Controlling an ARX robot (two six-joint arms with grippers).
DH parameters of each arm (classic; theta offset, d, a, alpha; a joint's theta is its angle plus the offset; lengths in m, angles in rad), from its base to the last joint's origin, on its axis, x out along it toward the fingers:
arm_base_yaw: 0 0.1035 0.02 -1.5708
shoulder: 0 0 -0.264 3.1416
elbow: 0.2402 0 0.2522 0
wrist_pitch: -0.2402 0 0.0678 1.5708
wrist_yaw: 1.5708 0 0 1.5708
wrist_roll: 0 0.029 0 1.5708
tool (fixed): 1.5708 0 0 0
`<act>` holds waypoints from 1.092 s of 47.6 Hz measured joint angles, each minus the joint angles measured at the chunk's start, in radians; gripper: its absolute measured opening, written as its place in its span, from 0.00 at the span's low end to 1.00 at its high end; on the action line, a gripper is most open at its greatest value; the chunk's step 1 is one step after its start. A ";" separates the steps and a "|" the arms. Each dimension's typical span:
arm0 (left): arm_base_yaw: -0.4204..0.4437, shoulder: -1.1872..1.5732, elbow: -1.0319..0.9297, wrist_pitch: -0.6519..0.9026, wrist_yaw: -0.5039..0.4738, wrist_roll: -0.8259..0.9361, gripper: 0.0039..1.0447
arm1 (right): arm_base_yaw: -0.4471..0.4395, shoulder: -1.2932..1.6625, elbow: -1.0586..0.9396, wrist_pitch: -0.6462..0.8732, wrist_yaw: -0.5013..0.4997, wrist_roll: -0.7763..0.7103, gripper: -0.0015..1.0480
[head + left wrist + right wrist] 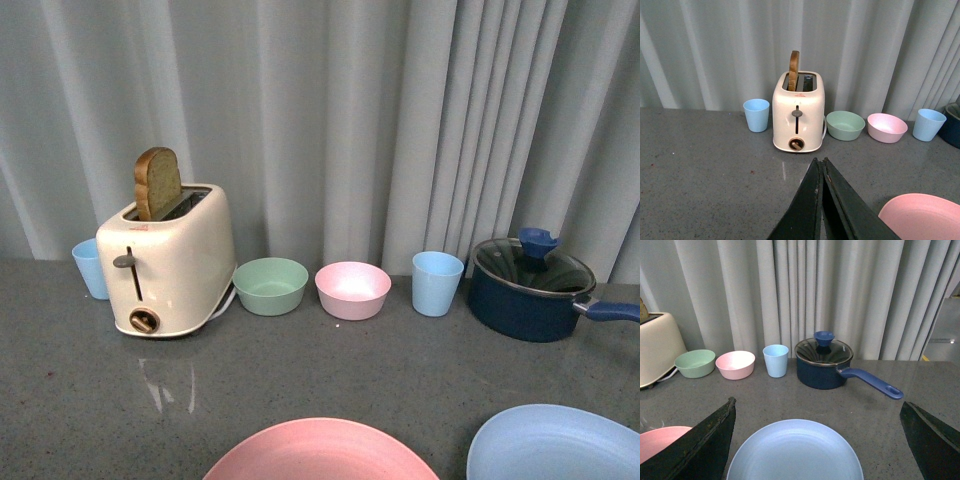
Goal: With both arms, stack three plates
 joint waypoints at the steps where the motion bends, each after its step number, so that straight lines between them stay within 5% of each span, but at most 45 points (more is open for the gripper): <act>1: 0.000 -0.007 0.000 -0.006 0.000 0.000 0.03 | 0.000 0.000 0.000 0.000 0.000 0.000 0.93; 17: 0.000 -0.089 0.000 -0.089 0.000 0.000 0.03 | 0.000 0.000 0.000 0.000 0.000 0.000 0.93; 23: 0.000 -0.234 0.000 -0.261 0.000 0.000 0.03 | 0.000 0.000 0.000 0.000 0.000 0.000 0.93; 36: 0.000 -0.261 0.000 -0.269 0.000 0.000 0.03 | 0.000 0.000 0.000 0.000 0.000 0.000 0.93; 52: 0.000 -0.262 0.000 -0.269 0.000 0.000 0.63 | 0.000 0.000 0.000 0.000 0.000 0.000 0.93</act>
